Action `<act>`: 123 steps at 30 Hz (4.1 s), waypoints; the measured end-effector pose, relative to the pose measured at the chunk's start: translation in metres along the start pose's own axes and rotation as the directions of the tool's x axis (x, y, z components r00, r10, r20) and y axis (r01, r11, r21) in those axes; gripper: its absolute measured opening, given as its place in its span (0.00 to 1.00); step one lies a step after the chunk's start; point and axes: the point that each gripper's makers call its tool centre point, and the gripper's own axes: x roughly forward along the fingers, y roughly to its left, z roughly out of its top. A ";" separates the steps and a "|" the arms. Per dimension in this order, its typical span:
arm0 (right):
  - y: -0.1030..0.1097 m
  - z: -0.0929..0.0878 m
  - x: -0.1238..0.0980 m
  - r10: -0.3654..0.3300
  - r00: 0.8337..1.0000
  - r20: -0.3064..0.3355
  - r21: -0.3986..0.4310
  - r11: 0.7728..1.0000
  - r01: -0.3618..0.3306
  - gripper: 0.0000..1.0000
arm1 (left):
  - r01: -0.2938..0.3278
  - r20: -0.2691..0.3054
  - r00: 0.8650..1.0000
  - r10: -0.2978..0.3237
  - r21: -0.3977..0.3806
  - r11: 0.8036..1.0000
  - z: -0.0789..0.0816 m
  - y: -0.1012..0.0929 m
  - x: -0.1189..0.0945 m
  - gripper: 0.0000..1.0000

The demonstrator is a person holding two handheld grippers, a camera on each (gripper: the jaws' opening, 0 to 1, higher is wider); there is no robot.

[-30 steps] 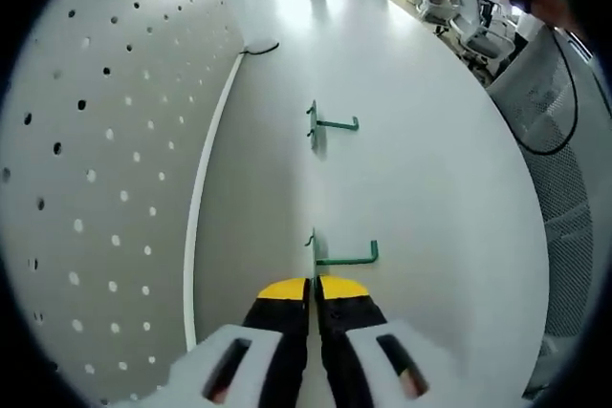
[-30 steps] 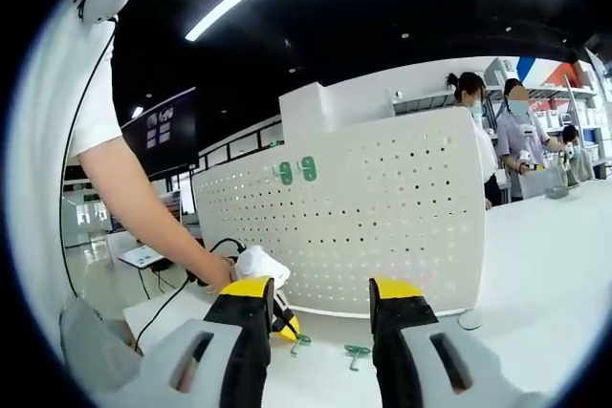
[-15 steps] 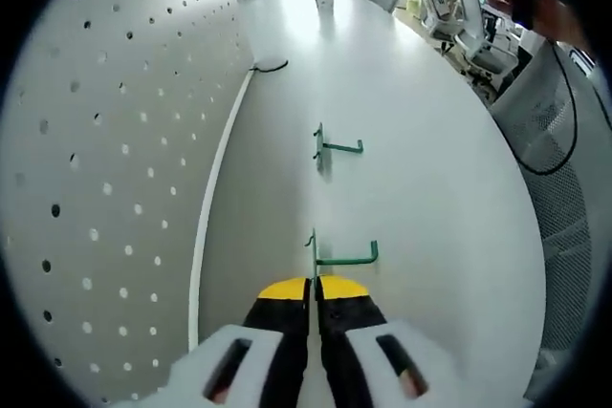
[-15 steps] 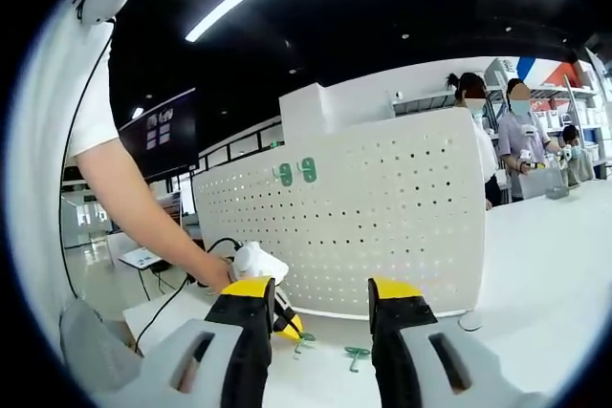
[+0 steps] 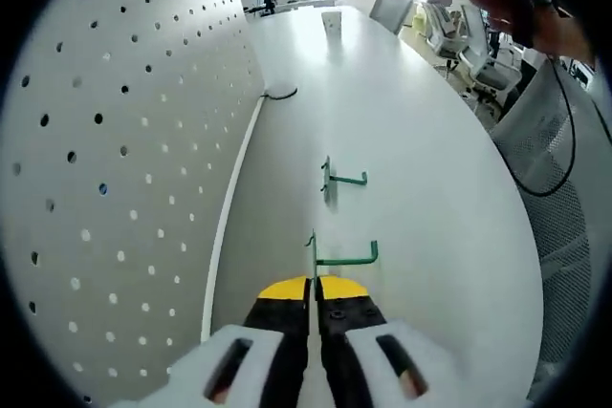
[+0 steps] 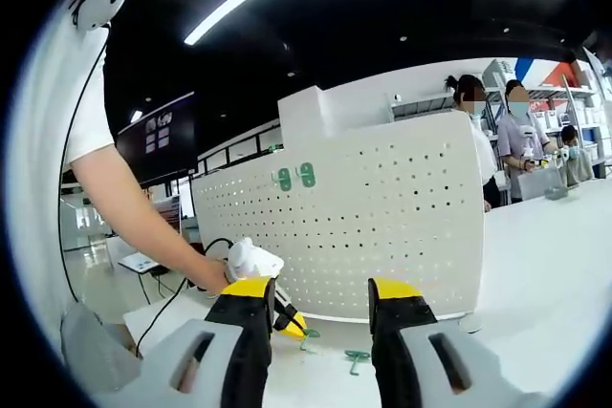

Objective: Insert the hook assembly into the mounting plate slot until the hook locks in place.

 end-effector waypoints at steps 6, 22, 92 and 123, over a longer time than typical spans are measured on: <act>0.000 0.005 0.001 -0.003 1.000 0.013 0.007 1.000 0.003 0.37 | -0.023 0.041 0.999 0.023 -0.004 1.000 0.009 0.005 -0.008 0.02; 0.009 0.014 0.000 0.011 0.999 0.043 0.012 1.000 -0.012 0.37 | -0.077 0.155 0.985 0.079 -0.020 0.997 0.040 0.008 -0.034 0.02; 0.056 0.043 0.016 0.076 0.993 0.095 0.047 0.996 -0.081 0.38 | -0.146 0.599 0.755 0.265 -0.240 0.960 0.138 -0.027 -0.174 0.02; 0.058 0.049 0.018 0.076 0.991 0.111 0.060 0.995 -0.083 0.37 | -0.104 0.719 0.616 0.322 -0.330 0.938 0.160 -0.034 -0.206 0.02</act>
